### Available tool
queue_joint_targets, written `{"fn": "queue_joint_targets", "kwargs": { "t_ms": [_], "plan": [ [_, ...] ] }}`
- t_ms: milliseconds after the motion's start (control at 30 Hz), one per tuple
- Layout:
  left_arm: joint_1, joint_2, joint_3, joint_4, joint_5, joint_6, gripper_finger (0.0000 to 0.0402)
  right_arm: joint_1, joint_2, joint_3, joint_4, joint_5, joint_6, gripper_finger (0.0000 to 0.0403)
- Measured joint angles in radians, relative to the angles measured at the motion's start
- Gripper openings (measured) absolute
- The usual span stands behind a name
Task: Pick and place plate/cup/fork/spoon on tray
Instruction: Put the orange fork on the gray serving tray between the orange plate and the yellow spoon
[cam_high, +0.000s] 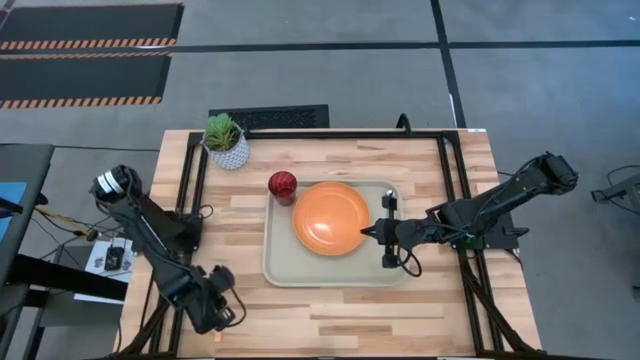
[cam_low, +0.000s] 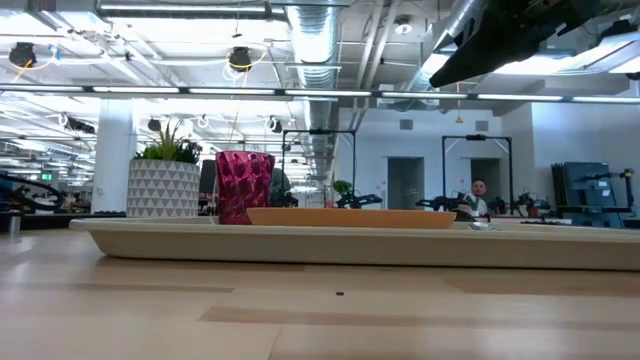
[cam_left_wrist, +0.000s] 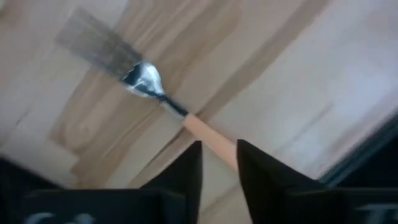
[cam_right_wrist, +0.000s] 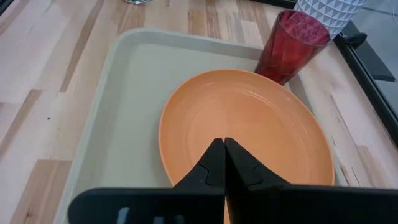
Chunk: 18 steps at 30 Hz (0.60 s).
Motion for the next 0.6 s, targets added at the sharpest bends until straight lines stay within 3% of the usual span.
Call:
{"fn": "queue_joint_targets", "kwargs": {
  "t_ms": [133, 267, 600],
  "plan": [
    [-0.011, 0.018, -0.034, 0.039, 0.000, -0.113, 0.0134, 0.000, 0.000, 0.000, 0.000, 0.000, 0.000, 0.0010],
    [-0.013, 0.018, -0.116, 0.215, 0.003, -0.217, 0.0164, 0.000, 0.000, 0.000, 0.000, 0.000, 0.001, 0.0010],
    [-0.071, 0.030, -0.180, 0.257, 0.005, -0.363, 0.0161, 0.000, 0.000, 0.000, 0.002, 0.000, 0.005, 0.0010]
  ]
}}
